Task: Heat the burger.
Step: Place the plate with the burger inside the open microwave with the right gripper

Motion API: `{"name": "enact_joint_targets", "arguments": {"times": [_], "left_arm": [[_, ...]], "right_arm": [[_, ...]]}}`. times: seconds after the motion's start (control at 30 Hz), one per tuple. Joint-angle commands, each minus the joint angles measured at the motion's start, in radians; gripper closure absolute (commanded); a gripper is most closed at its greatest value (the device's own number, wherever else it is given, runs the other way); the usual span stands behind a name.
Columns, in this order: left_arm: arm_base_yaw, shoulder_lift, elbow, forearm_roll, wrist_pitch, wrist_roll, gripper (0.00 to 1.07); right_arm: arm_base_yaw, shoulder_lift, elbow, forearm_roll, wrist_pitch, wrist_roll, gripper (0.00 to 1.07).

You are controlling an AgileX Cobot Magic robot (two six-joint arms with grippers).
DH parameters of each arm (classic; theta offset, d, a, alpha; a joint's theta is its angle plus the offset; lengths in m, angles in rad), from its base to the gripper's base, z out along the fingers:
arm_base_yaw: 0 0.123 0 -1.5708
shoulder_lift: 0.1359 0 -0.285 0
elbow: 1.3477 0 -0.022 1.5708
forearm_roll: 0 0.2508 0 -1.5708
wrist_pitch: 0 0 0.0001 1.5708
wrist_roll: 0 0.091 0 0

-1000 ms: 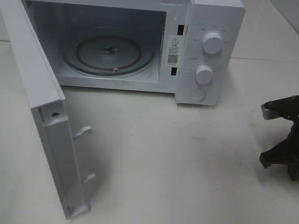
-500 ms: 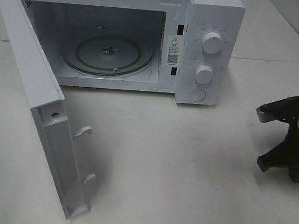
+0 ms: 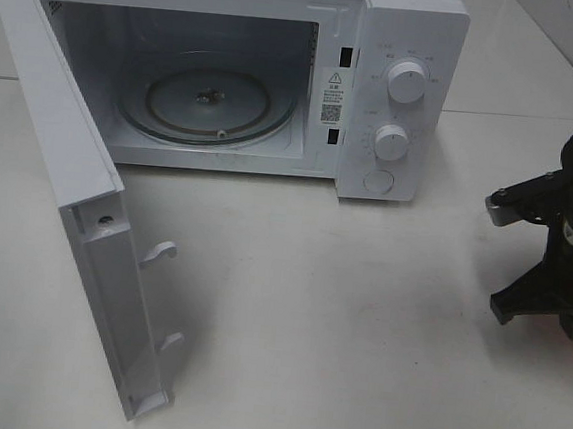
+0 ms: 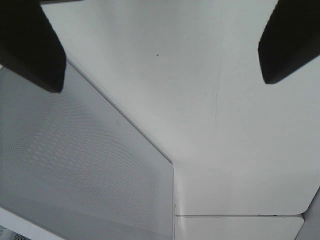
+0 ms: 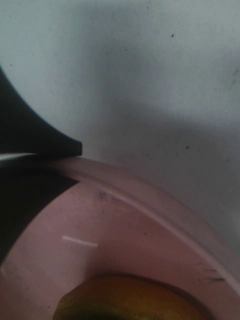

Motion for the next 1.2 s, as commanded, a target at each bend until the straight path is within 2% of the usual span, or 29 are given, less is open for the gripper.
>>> {"name": "enact_joint_targets", "arguments": {"times": [0.03, 0.8, 1.07, 1.2], "left_arm": [[-0.004, -0.020, 0.003, -0.002, -0.004, -0.008, 0.06], [-0.004, -0.020, 0.003, -0.002, -0.004, -0.008, 0.06], [-0.004, -0.020, 0.003, -0.002, -0.004, -0.008, 0.06], [-0.004, -0.020, 0.003, -0.002, -0.004, -0.008, 0.06]], "right_arm": [[0.015, -0.036, 0.004, -0.060, 0.052, 0.012, 1.07], [0.181, -0.158, 0.005, -0.130, 0.268, 0.034, 1.07], [0.259, -0.215, 0.011, -0.131, 0.317, 0.061, 1.07], [0.321, -0.235, 0.051, -0.124, 0.343, 0.087, 1.07]]}}
